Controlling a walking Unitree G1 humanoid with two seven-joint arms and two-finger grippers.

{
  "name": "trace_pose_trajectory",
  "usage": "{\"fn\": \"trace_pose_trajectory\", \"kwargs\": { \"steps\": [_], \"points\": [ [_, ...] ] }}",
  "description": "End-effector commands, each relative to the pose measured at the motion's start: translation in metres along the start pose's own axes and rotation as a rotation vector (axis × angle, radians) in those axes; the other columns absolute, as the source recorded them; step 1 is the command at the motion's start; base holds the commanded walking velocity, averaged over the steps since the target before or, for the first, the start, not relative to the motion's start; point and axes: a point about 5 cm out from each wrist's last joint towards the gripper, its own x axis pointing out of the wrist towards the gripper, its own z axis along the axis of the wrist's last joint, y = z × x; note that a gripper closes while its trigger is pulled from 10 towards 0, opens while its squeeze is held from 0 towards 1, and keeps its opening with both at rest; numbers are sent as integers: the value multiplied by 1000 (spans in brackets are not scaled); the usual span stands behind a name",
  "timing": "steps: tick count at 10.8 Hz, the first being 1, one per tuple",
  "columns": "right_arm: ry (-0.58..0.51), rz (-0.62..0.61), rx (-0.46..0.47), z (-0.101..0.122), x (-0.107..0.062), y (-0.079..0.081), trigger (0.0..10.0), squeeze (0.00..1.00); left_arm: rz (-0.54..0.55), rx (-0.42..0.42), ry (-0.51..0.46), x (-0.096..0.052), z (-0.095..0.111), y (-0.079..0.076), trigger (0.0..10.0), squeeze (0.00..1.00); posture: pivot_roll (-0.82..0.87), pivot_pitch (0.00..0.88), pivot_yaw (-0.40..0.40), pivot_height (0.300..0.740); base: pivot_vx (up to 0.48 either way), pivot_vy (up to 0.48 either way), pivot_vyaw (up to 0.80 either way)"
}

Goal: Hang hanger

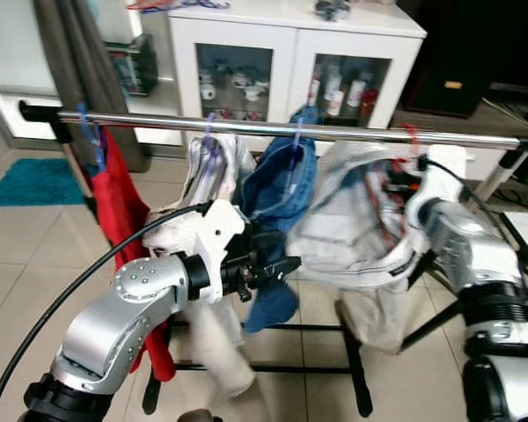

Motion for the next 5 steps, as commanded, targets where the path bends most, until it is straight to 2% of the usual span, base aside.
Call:
{"fn": "trace_pose_trajectory", "kwargs": {
  "steps": [1, 2, 3, 5],
  "points": [
    [57, -71, 21, -12, -3, -22, 10000, 0, -10, 22, 5, 3, 2, 1, 10000, 0, -9, 0, -39, 740, 0, 0, 0],
    [48, -95, 19, -8, -4, -31, 10000, 0, -16, 26, 6, 3, 2, 1, 10000, 0, -9, 0, -39, 740, 0, 0, 0],
    [31, -142, 24, -1, -6, -48, 10000, 0, -21, 31, 6, 4, 3, 2, 10000, 0, -21, 0, -23, 740, 0, 0, 0],
    [37, -174, 21, -1, -12, -68, 10000, 0, -28, 35, 5, 5, 3, 2, 10000, 0, -20, 0, -24, 740, 0, 0, 0]
  ]
}}
